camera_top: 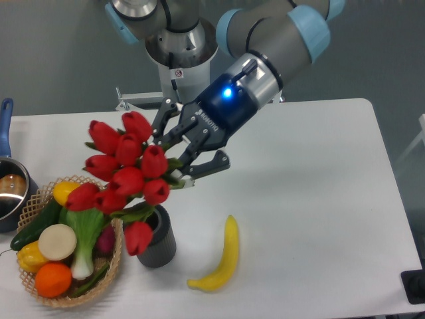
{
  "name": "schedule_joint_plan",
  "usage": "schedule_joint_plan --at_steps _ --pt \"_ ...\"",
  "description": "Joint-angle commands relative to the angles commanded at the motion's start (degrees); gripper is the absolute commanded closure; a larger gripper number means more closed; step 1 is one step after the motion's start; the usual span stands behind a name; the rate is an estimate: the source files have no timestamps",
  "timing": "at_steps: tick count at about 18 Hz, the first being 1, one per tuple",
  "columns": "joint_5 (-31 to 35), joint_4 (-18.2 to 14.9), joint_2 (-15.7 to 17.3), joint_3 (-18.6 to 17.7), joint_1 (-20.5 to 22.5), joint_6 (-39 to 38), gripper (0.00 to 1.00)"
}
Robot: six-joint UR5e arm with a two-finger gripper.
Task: Insert the flowers into the vase
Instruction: 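Carry the red tulip bunch with the gripper toward the black vase, then position the tulip stems above the vase opening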
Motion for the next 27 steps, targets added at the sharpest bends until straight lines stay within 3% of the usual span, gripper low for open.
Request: schedule_joint_plan --at_steps 8,10,13,21,27 --pt "-12.0 0.1 -1.3 -1.8 1.1 0.8 0.62" --pt "-14.1 0.1 -3.8 -2.1 1.3 6.8 0.62" --pt "-19.4 0.1 -4.6 -3.1 2.5 9.2 0.62" --pt "-21.8 0.1 -6.7 -3.3 1.7 11.8 0.62" --pt "-24.4 0.1 -8.3 -6.1 1.0 15.5 0.62"
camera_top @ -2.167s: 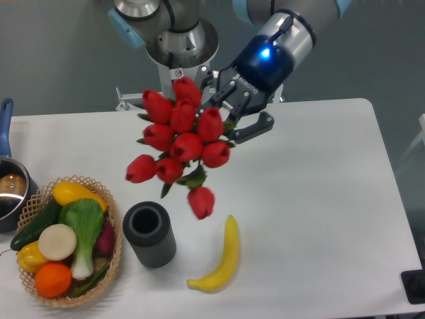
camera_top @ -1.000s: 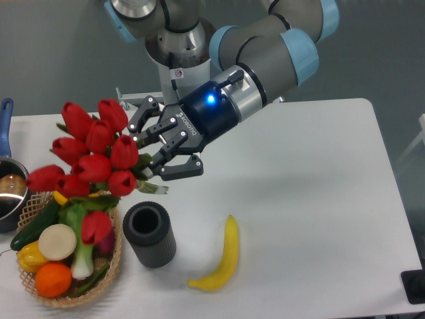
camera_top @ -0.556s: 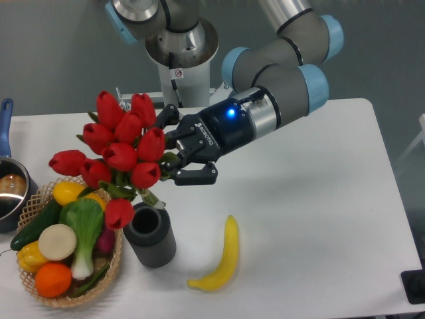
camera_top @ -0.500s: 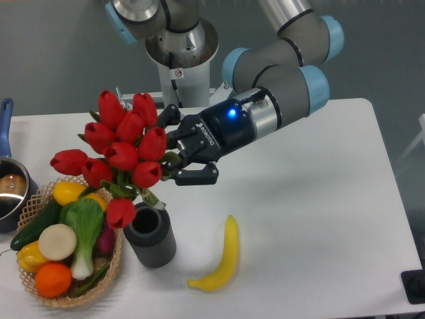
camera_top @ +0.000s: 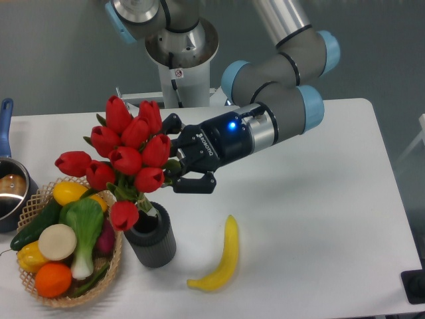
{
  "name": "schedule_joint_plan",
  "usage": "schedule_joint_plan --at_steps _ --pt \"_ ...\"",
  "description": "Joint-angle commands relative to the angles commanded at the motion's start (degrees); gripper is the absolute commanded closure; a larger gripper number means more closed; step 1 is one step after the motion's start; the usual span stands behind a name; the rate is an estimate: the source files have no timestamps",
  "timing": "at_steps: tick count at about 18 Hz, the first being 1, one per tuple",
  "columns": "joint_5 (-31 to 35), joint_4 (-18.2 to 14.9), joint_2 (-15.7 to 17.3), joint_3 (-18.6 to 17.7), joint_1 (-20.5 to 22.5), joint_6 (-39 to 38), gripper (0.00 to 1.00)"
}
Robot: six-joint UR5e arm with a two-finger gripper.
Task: Insert the flowers into the vase
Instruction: 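Position the tulip stems above the vase opening, then lower the tulip stems down into the black vase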
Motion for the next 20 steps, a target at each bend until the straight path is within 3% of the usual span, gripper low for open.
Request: schedule_joint_plan --at_steps 9,20 --pt "0.3 -0.1 -0.1 -2.0 -0.3 0.6 0.61" --pt "1.0 0.0 -3.3 -3.3 -1.0 2.2 0.61"
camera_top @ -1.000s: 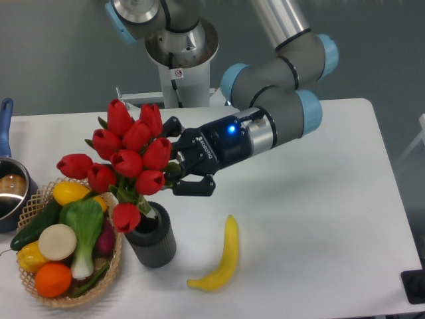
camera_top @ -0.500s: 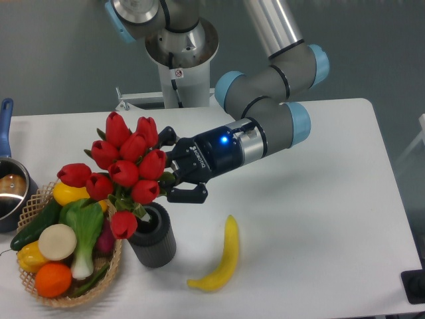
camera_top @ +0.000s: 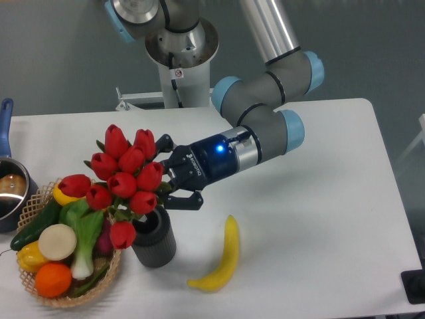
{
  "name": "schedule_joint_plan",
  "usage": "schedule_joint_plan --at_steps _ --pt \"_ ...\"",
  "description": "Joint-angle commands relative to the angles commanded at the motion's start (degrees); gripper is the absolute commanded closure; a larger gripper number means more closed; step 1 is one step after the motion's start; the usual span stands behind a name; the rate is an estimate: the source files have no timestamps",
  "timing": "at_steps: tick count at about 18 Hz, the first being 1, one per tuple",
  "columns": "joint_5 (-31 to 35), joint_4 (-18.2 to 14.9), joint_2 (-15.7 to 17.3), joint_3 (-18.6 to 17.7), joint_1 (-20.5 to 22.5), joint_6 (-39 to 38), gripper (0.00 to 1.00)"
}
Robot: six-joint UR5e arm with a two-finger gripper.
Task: Insert the flowers into the vase
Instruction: 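Lower the tulip stems down into the black vase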
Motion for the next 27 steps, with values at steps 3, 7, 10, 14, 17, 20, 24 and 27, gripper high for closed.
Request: schedule_joint_plan --at_steps 3,7,10,14,17,20,24,27 --pt "0.0 0.0 -0.2 -1.8 0.0 1.8 0.61" --pt "0.0 0.0 -0.4 -2.7 0.0 2.3 0.59" --pt "1.0 -0.1 -0.5 -2.8 0.1 3.3 0.59" --pt "2.6 0.0 -0.9 -2.8 0.3 3.7 0.59" --pt "2.6 0.0 -1.0 -2.8 0.4 4.3 0.59" --pt "2.7 0.0 -1.7 -3.0 0.5 6.2 0.59" --pt "2.7 0.0 -2.2 -3.6 0.6 8.1 0.58" --pt "2.7 0.0 -2.2 -4.1 0.6 8.8 0.58"
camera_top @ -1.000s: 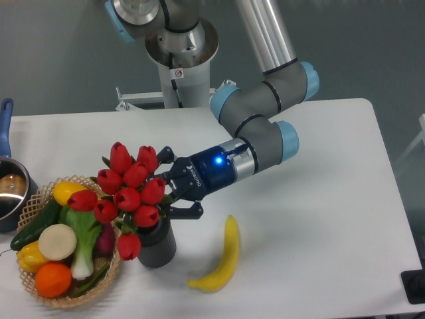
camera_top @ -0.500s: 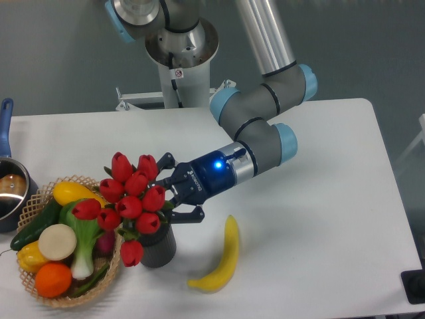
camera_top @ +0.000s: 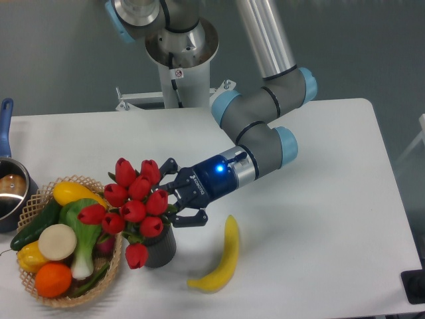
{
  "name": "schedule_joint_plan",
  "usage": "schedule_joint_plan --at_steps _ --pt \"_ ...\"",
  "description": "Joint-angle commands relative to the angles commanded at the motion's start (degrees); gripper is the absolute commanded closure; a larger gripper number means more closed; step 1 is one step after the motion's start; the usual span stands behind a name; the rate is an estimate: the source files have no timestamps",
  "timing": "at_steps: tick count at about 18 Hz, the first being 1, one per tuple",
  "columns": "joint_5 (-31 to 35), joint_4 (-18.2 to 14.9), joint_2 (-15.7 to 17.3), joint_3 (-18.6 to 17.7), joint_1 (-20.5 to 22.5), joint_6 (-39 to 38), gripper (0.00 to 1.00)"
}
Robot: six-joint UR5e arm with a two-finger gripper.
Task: Insert the flowers into the vase
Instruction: 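Lower the tulip stems down into the black vase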
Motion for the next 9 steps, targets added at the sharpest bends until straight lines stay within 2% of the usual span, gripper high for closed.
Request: schedule_joint_plan --at_steps 9 --pt "0.1 0.1 -0.2 0.0 0.4 0.1 0.54"
